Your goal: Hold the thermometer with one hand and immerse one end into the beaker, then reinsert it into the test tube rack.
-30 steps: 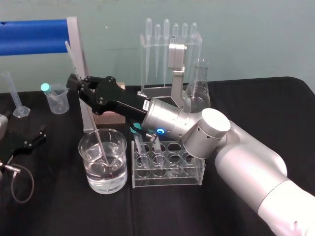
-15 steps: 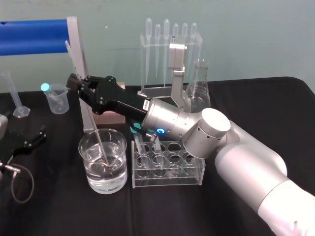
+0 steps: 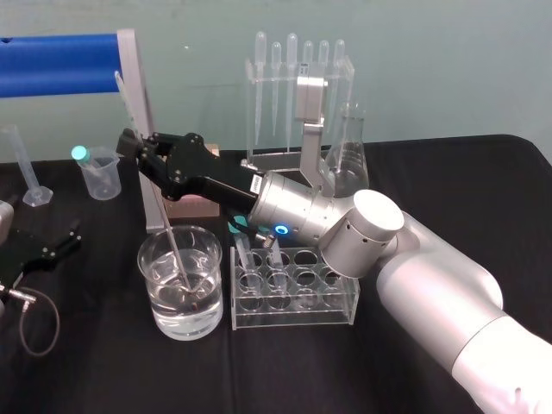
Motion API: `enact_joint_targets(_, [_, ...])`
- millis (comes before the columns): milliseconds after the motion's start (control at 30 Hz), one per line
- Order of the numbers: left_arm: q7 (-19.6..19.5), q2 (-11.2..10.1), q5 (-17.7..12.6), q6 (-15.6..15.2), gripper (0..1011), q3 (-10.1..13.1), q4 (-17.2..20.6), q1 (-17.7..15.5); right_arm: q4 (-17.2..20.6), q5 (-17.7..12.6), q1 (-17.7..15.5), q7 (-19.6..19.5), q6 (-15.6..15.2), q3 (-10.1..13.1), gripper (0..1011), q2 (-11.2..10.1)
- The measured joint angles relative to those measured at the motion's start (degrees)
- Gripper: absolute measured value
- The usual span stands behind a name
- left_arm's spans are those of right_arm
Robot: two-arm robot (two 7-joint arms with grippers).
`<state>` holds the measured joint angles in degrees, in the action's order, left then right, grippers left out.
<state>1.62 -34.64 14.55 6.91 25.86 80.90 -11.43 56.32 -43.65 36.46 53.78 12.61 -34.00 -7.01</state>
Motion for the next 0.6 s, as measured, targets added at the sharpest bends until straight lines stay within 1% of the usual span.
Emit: enact_joint_targets(600, [0.0,0.0,0.0,0.0,1008,0.0,0.0,0.0,0.0,0.0,0.0,0.0,0.0,0.0,58,0.0])
